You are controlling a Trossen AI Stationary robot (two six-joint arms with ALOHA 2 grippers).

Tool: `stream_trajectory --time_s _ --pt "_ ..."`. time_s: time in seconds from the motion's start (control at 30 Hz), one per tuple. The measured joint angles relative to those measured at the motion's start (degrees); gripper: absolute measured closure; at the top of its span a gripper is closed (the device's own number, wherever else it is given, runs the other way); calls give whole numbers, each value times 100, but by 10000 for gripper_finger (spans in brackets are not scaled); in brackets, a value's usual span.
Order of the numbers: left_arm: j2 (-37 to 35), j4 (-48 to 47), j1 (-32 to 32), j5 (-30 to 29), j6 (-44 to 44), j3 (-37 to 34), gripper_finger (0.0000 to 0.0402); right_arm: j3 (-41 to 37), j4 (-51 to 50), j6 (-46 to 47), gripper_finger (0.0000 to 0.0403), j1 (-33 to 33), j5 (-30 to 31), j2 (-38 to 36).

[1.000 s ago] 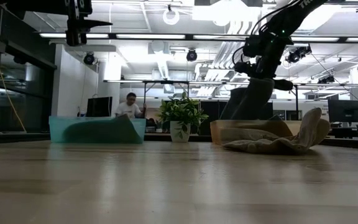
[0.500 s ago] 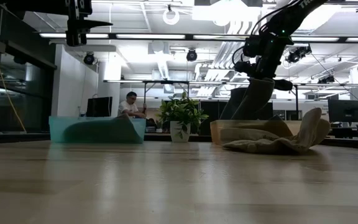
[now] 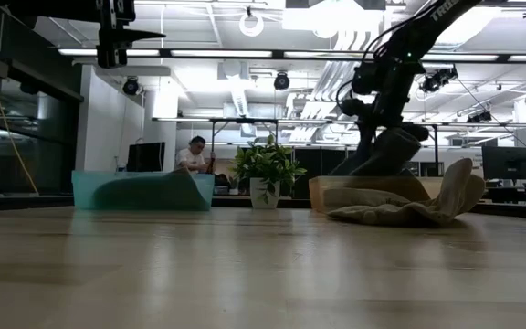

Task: Pick & Place hat
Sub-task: Put the blue cap into the orange bin, then put the brown cap into the blue bin

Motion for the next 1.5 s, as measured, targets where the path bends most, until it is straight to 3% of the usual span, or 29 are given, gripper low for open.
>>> stream_trajectory --time_s 0.17,0.3,0.5,0.67,0.87,1.13,1.37,1.5 --pt "0 -33 -2 0 -13 0 137 0 -55 3 170 25 -125 96" --pt "0 -67 0 1 -13 0 137 0 -78 15 150 49 -361 185" --pt "0 -153 0 -44 -9 0 137 0 -87 -2 148 83 -310 408" --pt "-1 -165 0 -64 -3 0 137 2 -279 7 148 89 234 414" --pt "0 -165 0 -72 -2 0 137 2 -464 -2 148 51 308 414" --pt "0 -163 0 -115 -68 0 137 2 -830 -4 148 45 1208 412" --pt "0 -162 0 -136 -120 0 137 2 -901 -6 149 -45 1419 356" --pt "0 -163 0 -153 -122 0 137 2 -948 -65 149 -94 1844 180"
